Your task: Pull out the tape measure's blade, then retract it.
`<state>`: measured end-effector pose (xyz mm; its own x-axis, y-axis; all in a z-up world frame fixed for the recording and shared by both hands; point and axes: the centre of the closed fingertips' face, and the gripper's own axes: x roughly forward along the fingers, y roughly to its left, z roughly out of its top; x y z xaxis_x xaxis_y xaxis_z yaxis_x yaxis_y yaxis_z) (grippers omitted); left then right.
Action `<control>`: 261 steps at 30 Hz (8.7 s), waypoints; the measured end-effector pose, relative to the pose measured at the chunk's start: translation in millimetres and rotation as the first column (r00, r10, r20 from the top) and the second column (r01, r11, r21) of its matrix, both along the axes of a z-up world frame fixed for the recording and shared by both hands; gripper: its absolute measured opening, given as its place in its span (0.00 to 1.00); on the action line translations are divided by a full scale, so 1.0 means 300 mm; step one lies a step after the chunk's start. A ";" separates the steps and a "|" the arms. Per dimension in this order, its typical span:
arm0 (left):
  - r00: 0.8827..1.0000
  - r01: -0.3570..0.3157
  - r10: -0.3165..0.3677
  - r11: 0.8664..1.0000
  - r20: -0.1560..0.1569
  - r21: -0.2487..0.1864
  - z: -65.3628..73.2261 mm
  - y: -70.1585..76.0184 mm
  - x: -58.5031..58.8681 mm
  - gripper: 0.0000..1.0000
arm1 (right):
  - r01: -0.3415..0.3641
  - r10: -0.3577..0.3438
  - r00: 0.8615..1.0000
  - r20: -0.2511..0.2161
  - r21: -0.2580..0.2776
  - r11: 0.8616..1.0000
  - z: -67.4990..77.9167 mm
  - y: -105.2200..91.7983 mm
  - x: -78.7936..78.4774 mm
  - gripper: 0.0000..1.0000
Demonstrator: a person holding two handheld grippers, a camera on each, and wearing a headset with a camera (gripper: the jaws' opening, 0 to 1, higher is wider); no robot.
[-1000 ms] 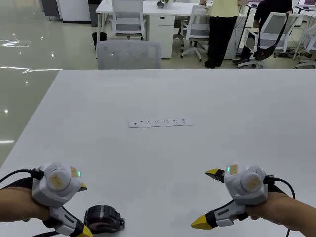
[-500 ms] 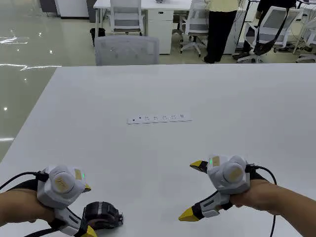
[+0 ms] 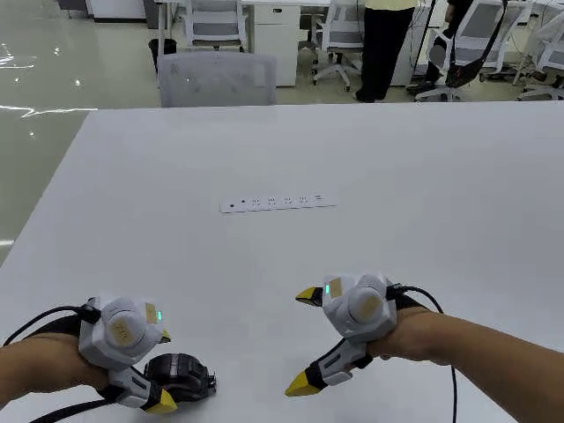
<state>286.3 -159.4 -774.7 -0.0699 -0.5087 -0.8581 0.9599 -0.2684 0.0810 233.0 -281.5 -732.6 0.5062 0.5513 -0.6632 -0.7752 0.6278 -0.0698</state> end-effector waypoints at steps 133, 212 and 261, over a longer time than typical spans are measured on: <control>0.999 0.034 -0.034 0.999 -0.033 0.028 -0.047 0.006 -0.009 0.32 | -0.176 0.161 0.972 -0.170 -0.078 0.981 -0.304 0.311 0.106 0.13; 0.999 0.015 -0.014 0.999 -0.032 0.033 -0.046 0.003 -0.009 0.32 | -0.142 0.118 0.974 -0.196 -0.115 0.983 -0.302 0.133 0.032 0.13; 1.000 0.003 -0.002 0.999 -0.028 0.036 -0.046 0.005 -0.010 0.32 | -0.136 0.111 0.973 -0.201 -0.116 0.984 -0.299 0.012 -0.020 0.13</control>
<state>283.4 -158.1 -788.5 -0.0955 -0.4776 -0.8734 0.9609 -0.2732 0.0443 227.0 -277.9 -822.4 0.2947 0.5055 -0.8109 -0.8529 0.5218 0.0153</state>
